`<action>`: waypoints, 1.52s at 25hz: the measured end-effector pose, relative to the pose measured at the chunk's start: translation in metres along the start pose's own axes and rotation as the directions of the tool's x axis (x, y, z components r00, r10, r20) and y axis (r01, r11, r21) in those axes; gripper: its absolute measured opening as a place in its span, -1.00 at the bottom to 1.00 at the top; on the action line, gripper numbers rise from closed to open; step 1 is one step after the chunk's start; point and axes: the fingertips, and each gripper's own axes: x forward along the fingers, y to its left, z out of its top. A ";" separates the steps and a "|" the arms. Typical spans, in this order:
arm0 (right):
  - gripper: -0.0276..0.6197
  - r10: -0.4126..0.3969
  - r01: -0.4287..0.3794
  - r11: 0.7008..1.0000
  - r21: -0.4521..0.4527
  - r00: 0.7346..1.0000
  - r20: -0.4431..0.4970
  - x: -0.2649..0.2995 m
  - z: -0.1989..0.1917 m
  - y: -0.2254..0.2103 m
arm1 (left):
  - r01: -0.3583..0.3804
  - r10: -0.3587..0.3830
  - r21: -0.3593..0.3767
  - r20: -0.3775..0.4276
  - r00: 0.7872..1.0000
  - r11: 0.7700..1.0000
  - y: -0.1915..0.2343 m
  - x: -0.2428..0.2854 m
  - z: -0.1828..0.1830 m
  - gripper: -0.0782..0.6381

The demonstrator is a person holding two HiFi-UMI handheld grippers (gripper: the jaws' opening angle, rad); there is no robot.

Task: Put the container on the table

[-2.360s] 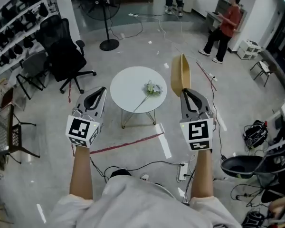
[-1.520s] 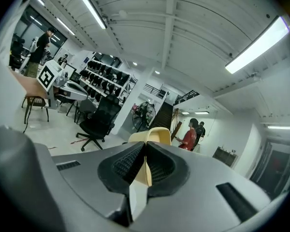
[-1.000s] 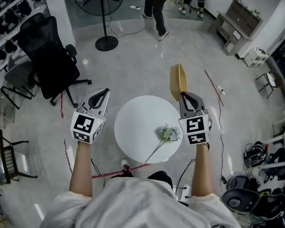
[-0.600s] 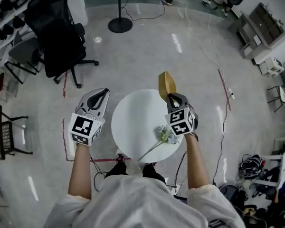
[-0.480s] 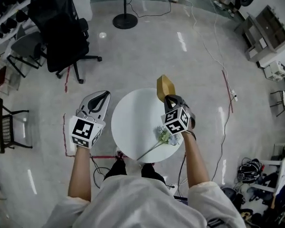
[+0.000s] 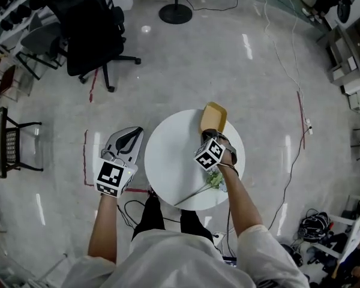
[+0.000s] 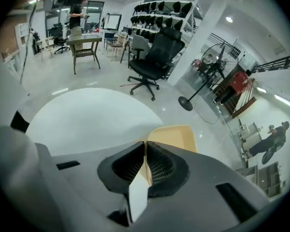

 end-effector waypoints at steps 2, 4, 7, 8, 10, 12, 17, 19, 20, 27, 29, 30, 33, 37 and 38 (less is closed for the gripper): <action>-0.82 0.041 -0.042 0.999 -0.015 0.999 -0.015 0.014 0.001 0.016 | 0.002 -0.002 -0.007 -0.014 1.000 1.000 -0.002 0.005 -0.011 -0.72; -0.81 0.067 -0.068 0.997 -0.023 0.997 -0.031 0.027 -0.001 0.029 | 0.002 -0.002 -0.016 -0.030 1.000 1.000 -0.004 0.007 -0.021 -0.72; -0.80 0.084 -0.086 0.996 -0.029 0.995 -0.045 0.039 -0.001 0.040 | 0.002 -0.003 -0.023 -0.042 0.999 1.000 -0.009 0.009 -0.029 -0.72; -0.78 0.089 -0.090 0.996 -0.017 0.995 -0.045 0.040 0.000 0.042 | 0.007 -0.008 -0.024 -0.040 0.999 1.000 -0.011 0.010 -0.029 -0.72; -0.63 0.093 -0.092 0.995 0.030 0.995 -0.037 0.034 0.004 0.043 | 0.019 -0.020 -0.019 -0.031 0.999 1.000 -0.015 0.010 -0.027 -0.72; -0.57 0.088 -0.087 0.992 0.094 0.996 -0.007 0.019 0.013 0.040 | 0.029 -0.030 -0.012 -0.013 0.999 0.999 -0.016 0.007 -0.020 -0.72; -0.71 -0.066 0.023 0.953 0.302 0.989 0.131 -0.057 0.032 -0.013 | 0.049 -0.052 0.038 0.065 0.997 0.998 -0.015 0.002 0.023 -0.72; -0.81 -0.151 0.067 0.920 0.387 0.970 0.191 -0.102 0.040 -0.041 | 0.056 -0.061 0.058 0.104 0.993 0.997 -0.016 -0.002 0.048 -0.72; -0.82 -0.189 0.079 0.903 0.422 0.956 0.225 -0.126 0.044 -0.055 | 0.056 -0.064 0.066 0.126 0.990 0.996 -0.017 -0.004 0.061 -0.72; -0.87 -0.441 0.188 0.825 0.534 0.804 0.399 -0.309 0.070 -0.135 | 0.070 -0.104 0.127 0.283 0.954 0.989 -0.039 -0.019 0.167 -0.72; -0.87 -0.493 0.233 0.811 0.537 0.767 0.411 -0.349 0.072 -0.146 | 0.069 -0.111 0.144 0.314 0.943 0.987 -0.041 -0.025 0.193 -0.72; -0.87 -0.514 0.256 0.805 0.536 0.752 0.413 -0.366 0.071 -0.151 | 0.068 -0.116 0.155 0.331 0.937 0.986 -0.044 -0.028 0.206 -0.72; -0.88 -0.568 0.304 0.785 0.540 0.702 0.430 -0.414 0.068 -0.164 | 0.064 -0.138 0.201 0.382 0.914 0.978 -0.054 -0.038 0.244 -0.72; -0.88 -0.603 0.320 0.768 0.555 0.654 0.457 -0.459 0.066 -0.167 | 0.064 -0.157 0.226 0.423 0.892 0.972 -0.063 -0.048 0.275 -0.72; -0.88 -0.607 0.322 0.766 0.556 0.646 0.462 -0.468 0.065 -0.166 | 0.065 -0.161 0.231 0.426 0.890 0.971 -0.067 -0.051 0.278 -0.72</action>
